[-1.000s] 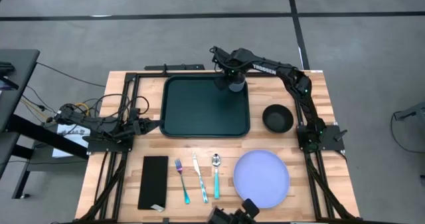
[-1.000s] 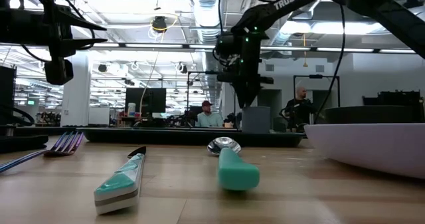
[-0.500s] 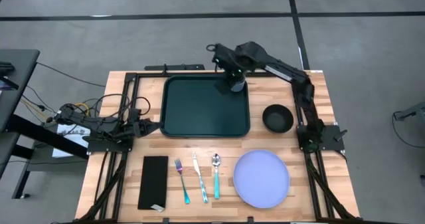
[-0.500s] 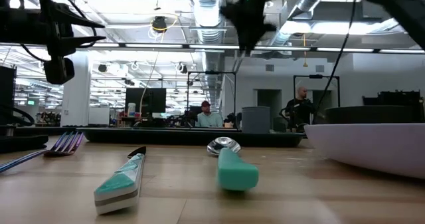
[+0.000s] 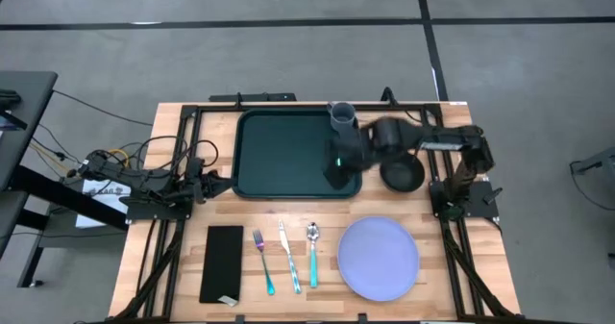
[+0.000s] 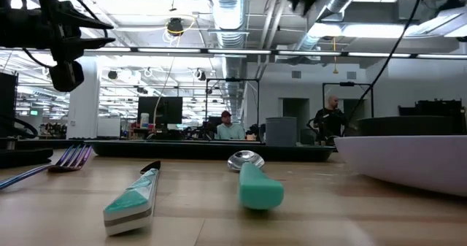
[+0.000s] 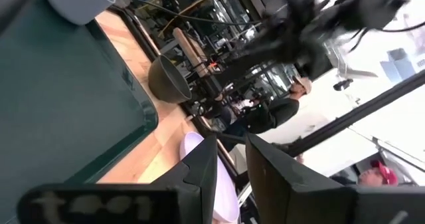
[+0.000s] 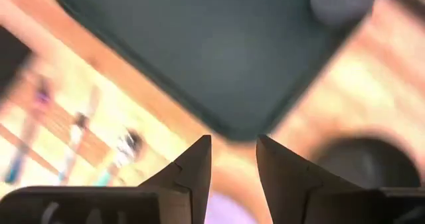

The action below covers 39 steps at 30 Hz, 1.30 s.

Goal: Set up tray
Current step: Put the purple plate to the right on the black tray

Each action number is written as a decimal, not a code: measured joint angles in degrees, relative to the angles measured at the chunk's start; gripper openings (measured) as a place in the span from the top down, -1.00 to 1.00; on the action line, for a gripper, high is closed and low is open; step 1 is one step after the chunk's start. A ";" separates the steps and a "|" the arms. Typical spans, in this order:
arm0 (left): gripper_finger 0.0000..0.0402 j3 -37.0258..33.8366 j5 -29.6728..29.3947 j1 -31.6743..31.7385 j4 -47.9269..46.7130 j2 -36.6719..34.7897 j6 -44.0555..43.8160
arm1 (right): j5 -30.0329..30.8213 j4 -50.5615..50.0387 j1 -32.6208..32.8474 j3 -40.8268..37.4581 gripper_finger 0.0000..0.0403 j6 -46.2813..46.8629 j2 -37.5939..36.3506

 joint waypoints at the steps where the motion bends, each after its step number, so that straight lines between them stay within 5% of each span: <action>1: 0.66 -0.01 0.08 -0.02 -0.02 0.00 0.33 | -0.59 0.04 0.97 -3.33 0.44 2.78 -0.88; 9: 0.66 0.00 0.13 0.00 -0.02 0.01 0.77 | -1.44 -0.15 3.84 -25.06 0.44 19.10 -8.43; 19: 0.66 0.00 0.34 -0.02 -0.02 0.02 0.77 | -4.12 5.95 0.57 -39.57 0.44 16.24 -9.51; 29: 0.66 0.00 2.70 0.00 -0.16 0.02 0.75 | -8.79 12.52 -0.46 -41.43 0.44 13.76 -9.64; 32: 0.66 -0.01 5.34 0.00 -0.33 0.01 0.75 | -13.75 16.29 3.86 -41.43 0.44 11.67 -9.64; 39: 0.66 0.00 7.82 -0.02 -0.55 0.02 2.81 | -14.41 21.04 16.22 -41.43 0.44 2.62 -9.53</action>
